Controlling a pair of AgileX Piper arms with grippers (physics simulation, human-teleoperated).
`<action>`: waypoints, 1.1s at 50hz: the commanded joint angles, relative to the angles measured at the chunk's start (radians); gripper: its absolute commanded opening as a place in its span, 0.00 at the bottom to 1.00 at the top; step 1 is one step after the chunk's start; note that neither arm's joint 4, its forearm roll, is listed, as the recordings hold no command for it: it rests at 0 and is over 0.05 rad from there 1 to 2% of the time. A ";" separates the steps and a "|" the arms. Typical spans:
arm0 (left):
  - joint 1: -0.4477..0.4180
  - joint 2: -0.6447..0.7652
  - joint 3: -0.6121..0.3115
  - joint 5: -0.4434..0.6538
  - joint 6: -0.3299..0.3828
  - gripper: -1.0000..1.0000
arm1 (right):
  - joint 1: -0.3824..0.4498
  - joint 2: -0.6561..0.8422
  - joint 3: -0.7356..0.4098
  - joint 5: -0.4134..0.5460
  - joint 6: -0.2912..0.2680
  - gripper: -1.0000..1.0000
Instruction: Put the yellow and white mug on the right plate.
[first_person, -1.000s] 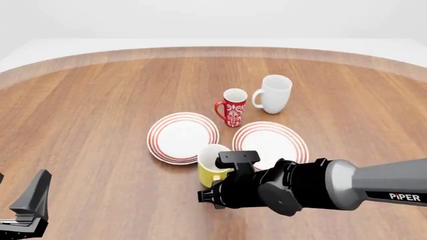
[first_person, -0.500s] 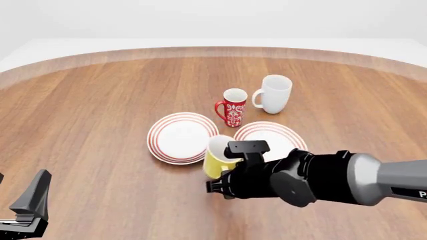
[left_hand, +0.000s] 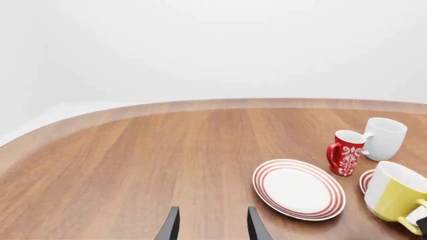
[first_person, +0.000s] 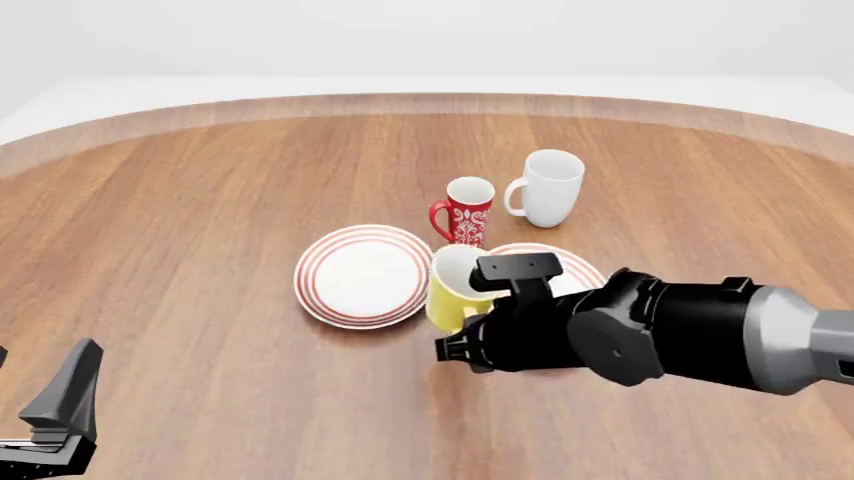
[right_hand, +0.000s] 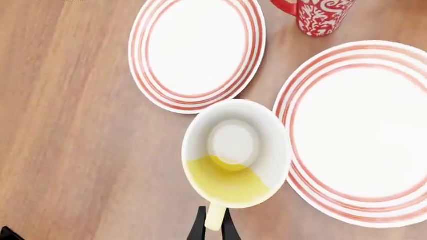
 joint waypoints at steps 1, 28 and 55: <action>0.000 0.000 0.000 0.000 0.000 1.00 | -0.039 -0.021 -0.027 0.046 -0.062 0.00; 0.000 0.000 0.000 0.000 0.000 1.00 | -0.180 -0.082 -0.029 0.131 -0.264 0.00; 0.000 0.000 0.000 0.000 0.000 1.00 | -0.221 -0.083 -0.016 0.123 -0.283 0.00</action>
